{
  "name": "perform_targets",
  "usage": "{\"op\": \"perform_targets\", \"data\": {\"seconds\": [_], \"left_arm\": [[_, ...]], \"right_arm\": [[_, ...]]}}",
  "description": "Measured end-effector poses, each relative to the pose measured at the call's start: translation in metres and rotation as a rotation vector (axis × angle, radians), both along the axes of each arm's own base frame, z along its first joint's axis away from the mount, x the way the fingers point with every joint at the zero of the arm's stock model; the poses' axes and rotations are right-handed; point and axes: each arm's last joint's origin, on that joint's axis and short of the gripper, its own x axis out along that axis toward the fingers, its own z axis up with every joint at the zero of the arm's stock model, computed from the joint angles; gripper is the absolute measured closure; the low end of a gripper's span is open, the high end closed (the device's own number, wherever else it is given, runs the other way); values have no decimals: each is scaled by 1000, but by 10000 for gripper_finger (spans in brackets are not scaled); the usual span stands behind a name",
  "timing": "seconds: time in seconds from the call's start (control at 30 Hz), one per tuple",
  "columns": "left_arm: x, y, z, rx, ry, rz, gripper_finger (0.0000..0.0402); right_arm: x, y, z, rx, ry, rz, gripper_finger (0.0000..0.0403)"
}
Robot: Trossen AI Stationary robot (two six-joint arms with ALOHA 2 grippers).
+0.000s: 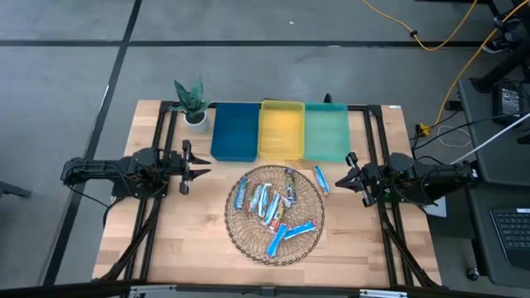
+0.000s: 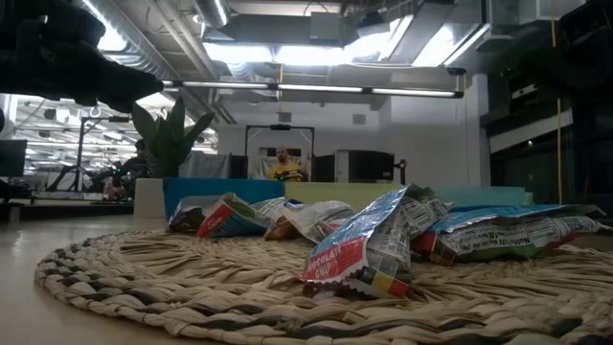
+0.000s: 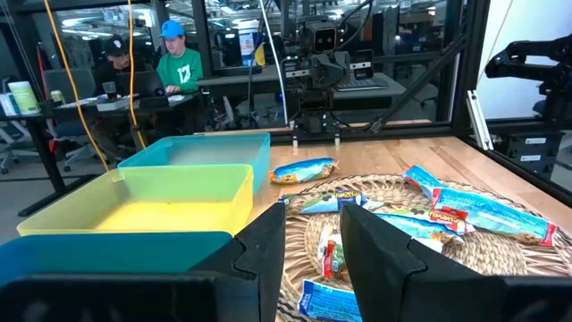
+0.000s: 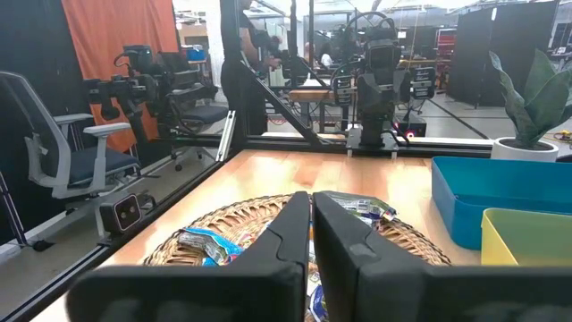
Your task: Pick and place Granola Bars by type
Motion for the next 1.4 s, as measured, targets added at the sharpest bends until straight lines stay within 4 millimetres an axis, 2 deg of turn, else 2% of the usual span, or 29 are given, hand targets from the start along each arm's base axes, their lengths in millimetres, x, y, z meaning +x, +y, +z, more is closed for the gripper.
{"op": "perform_targets", "data": {"seconds": [0.6, 0.73, 1.0, 1.23, 1.4], "left_arm": [[0, 0, 0, 0, 0, 1, 297], [0, 3, 2, 52, -14, 100, 297], [-1, 4, 2, 60, -17, 129, 297], [-1, 4, 4, 47, -36, 135, 297], [-2, 5, 13, -46, -142, 181, 297]], "right_arm": [[0, 0, 0, 0, 0, 1, 382], [0, 0, 0, 0, 0, 0, 382], [0, -1, 2, 6, -18, -30, 382], [-1, -5, 16, 111, -149, -168, 382], [-4, -9, 26, 166, -255, -291, 382]]}}
